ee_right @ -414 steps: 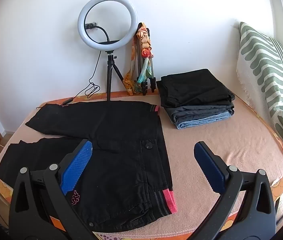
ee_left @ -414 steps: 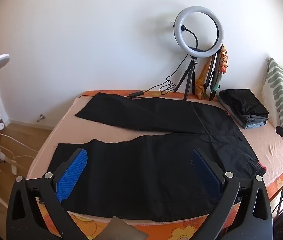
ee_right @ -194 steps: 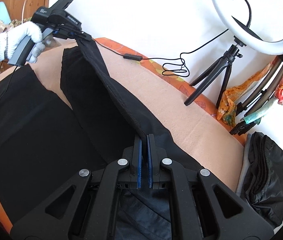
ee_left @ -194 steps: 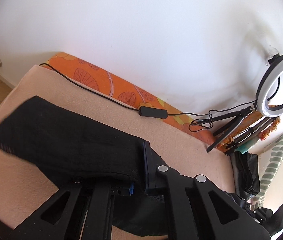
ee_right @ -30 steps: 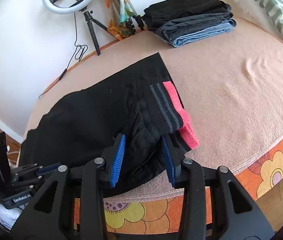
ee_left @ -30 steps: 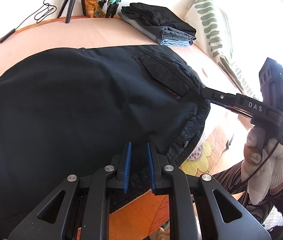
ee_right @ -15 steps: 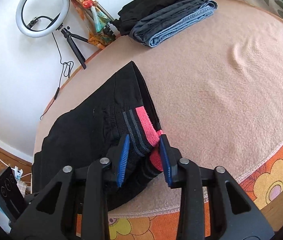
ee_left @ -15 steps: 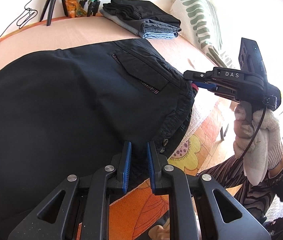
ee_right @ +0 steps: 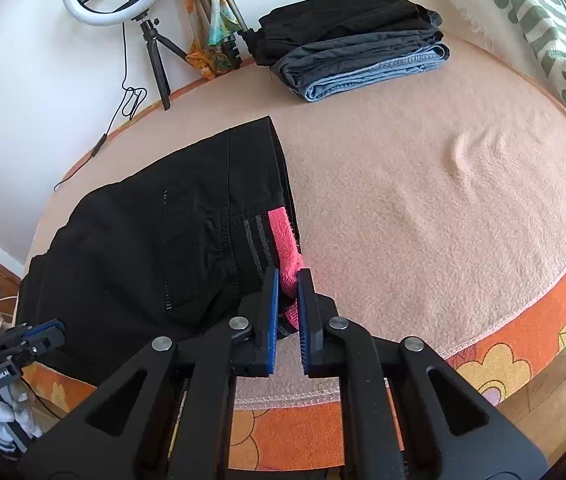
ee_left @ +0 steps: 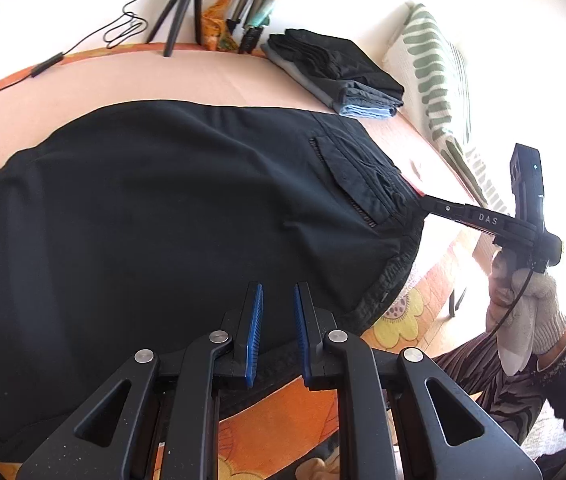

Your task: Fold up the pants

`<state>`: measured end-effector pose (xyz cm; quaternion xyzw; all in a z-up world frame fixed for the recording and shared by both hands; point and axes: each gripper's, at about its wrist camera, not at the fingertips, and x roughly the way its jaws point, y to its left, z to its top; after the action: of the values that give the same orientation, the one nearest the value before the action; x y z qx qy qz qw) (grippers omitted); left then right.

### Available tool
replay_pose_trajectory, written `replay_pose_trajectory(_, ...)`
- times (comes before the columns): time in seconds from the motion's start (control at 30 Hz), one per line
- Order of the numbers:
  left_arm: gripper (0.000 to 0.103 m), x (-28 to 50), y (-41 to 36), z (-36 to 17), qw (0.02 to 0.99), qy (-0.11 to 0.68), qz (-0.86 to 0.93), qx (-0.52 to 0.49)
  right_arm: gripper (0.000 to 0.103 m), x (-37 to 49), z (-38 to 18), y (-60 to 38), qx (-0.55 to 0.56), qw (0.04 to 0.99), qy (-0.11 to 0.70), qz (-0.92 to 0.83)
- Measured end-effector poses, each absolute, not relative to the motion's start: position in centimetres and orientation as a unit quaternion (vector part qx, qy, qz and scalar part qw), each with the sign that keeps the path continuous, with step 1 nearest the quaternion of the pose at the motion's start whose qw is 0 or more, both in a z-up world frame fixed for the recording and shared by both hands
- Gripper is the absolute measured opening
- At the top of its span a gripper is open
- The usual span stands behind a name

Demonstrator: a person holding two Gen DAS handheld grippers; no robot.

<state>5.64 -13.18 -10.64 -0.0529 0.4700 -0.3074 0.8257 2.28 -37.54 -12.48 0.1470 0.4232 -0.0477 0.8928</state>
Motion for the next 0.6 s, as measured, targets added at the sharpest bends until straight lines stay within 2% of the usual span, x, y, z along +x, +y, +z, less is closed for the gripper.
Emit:
replay_pose_trajectory(0.2,0.014,5.1,-8.3,-10.2,0.843,0.462,-0.258,-0.095,0.012,2.4,-11.5,-35.9,0.062,0.904,0.418,-0.065)
replay_pose_trajectory(0.33,0.015,4.4,-3.9,-9.7,0.848,0.456,-0.221,-0.153,0.022,2.3,-10.5,-35.9,0.063,0.908,0.411,-0.062)
replay_pose_trajectory(0.4,0.029,4.0,-1.3,-9.6,0.849,0.454,-0.198,-0.185,0.035,2.3,-9.8,-35.9,0.066,0.911,0.401,-0.063)
replay_pose_trajectory(0.43,0.031,3.7,0.1,-9.5,0.851,0.451,-0.185,-0.197,0.042,2.3,-9.3,-35.9,0.069,0.914,0.394,-0.065)
replay_pose_trajectory(0.6,0.034,2.0,7.0,-9.0,0.864,0.430,-0.112,-0.238,0.045,2.7,-6.9,-35.6,0.091,0.924,0.367,-0.052)
